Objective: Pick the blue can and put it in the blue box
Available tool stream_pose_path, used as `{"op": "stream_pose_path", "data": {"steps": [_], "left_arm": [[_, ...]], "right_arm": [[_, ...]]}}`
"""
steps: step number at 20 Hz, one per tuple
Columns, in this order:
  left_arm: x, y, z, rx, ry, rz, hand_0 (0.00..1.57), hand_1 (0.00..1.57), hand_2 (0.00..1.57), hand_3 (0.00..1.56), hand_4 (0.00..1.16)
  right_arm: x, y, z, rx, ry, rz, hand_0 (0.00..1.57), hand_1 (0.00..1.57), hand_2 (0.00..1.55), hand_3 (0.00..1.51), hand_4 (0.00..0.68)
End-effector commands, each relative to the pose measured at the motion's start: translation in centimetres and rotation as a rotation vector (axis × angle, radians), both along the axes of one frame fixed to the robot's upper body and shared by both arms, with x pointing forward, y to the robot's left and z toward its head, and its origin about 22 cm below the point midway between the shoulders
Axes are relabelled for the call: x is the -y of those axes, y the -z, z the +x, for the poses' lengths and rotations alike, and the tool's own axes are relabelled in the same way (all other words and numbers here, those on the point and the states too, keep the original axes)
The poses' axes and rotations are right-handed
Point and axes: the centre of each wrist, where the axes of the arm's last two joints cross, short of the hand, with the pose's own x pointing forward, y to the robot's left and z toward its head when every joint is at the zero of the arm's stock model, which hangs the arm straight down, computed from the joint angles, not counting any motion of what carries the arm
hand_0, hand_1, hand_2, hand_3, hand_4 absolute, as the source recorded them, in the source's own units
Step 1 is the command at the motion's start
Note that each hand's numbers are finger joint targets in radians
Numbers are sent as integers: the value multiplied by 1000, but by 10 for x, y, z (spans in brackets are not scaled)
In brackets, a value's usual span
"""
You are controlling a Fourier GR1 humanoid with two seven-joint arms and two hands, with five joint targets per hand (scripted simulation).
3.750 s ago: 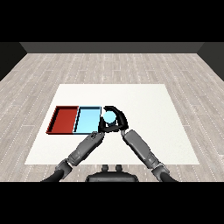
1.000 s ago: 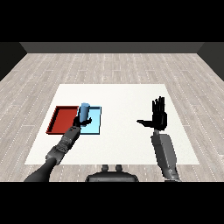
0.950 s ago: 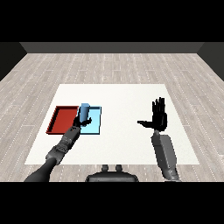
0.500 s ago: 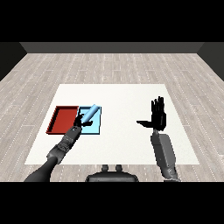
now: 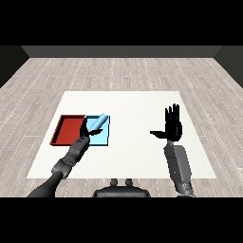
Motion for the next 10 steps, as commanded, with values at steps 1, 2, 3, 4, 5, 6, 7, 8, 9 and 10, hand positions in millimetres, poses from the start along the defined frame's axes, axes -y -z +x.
{"op": "stream_pose_path", "data": {"steps": [1,2,3,4,5,6,7,8,9,10], "left_arm": [[6,-19,13,241,43,-55,0,0,0,0,0],[29,-35,24,309,120,-111,0,0,0,0,0],[25,-33,20,358,172,-147,0,0,0,0,0],[29,-41,25,422,211,-184,0,0,0,0,0],[33,-36,19,490,269,-201,0,0,0,0,0],[32,-53,28,544,329,-257,0,0,0,0,0],[46,-38,16,585,368,-278,0,0,0,0,0],[48,-51,21,629,414,-326,0,0,0,0,0],[39,-41,11,646,450,-339,0,0,0,0,0],[29,-43,6,658,453,-328,0,0,0,0,0]], "right_arm": [[-9,2,-1,10,-16,-15,0,0,0,0,0],[-28,7,-2,38,-33,-3,0,0,0,0,0],[-16,-5,1,18,-41,-26,0,0,0,0,0],[-11,-1,-6,19,-35,-17,0,0,0,0,0],[-9,-1,-2,6,-37,-5,0,0,0,0,0],[-7,10,-1,-16,-35,-40,0,0,0,0,0],[1,17,-9,-30,-33,-57,0,0,0,0,0],[-6,6,5,-20,-59,-76,0,0,0,0,0],[1,13,-5,-31,-36,-50,0,0,0,0,0],[6,11,-15,-34,-57,-72,0,0,0,0,0]]}}
